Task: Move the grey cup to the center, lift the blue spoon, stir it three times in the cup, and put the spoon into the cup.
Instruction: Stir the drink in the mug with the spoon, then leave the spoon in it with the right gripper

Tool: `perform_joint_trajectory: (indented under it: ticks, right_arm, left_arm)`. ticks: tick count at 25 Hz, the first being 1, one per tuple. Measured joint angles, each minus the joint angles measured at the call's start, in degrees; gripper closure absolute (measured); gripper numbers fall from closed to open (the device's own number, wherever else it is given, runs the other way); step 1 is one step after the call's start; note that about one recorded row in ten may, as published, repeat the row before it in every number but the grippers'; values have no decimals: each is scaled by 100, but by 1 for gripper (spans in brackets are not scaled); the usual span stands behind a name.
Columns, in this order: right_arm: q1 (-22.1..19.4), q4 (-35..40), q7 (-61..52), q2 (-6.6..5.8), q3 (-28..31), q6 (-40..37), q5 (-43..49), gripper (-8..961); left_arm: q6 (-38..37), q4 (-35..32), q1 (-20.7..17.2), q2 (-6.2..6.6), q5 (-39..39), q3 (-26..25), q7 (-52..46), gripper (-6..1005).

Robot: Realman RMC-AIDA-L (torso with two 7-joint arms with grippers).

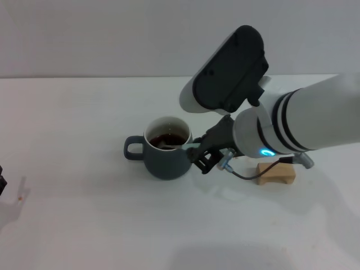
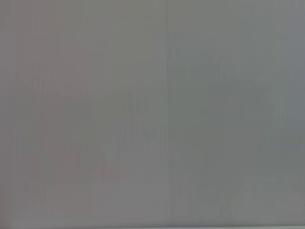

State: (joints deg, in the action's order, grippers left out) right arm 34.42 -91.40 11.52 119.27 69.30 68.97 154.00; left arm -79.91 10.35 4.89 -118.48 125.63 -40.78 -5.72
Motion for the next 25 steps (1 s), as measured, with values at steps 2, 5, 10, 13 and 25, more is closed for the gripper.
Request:
perform_joint_trajectory:
  ticks: [2,5,10,13,25]
  right_arm:
    - [31,24,0,1,-10,-61,-52,790]
    - [93,95,2,0,-27,-183,-65,790]
    - [210,319,27,-9,-27,-384,-64,789]
    - [298,458,47,-24,31,-440,-23,789]
    - [268,640,192,-38,222,-383,17,788]
  left_arm:
    - [-11,4,-2,0,10,0,0,142]
    - [-22,4,-4,0,12,0,0,142]
    - [-32,2,-3,0,14,0,1,142]
    - [-34,2,0,0,-1,0,1,142]
    - [-7,3,16,-7,-8,0,1,142]
